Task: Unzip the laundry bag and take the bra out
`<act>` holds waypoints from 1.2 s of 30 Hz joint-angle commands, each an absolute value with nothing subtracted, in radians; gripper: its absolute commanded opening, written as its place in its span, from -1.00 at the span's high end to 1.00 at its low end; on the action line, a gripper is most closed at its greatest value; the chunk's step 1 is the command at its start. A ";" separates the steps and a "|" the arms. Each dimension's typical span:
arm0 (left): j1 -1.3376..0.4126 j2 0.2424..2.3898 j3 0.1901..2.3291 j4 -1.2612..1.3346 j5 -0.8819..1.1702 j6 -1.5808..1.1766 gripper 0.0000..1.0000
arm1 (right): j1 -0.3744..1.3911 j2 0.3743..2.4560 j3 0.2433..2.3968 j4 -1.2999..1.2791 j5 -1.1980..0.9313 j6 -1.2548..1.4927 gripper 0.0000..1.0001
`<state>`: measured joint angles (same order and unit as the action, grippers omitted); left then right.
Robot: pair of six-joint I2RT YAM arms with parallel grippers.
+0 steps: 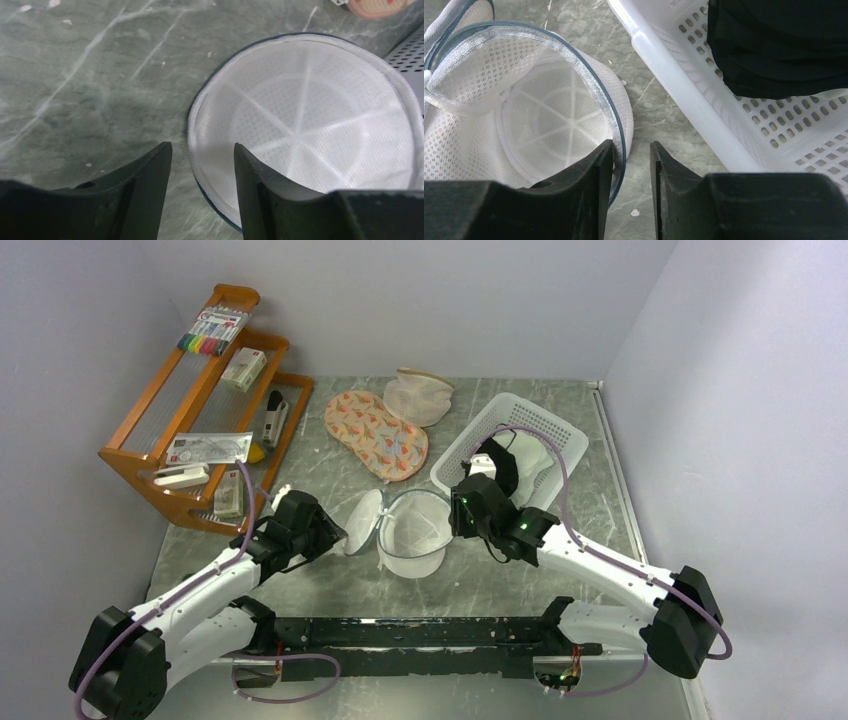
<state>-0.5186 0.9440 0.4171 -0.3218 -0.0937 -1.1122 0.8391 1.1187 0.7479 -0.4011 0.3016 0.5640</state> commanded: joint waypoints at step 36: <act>-0.673 1.345 0.557 -0.325 -0.423 -0.910 0.83 | 0.838 1.117 0.770 -0.361 0.303 0.509 0.11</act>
<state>-0.6712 1.3258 0.5472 -0.2340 -0.3397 -0.9302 0.8391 1.1233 0.7479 -0.3492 0.2806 0.5278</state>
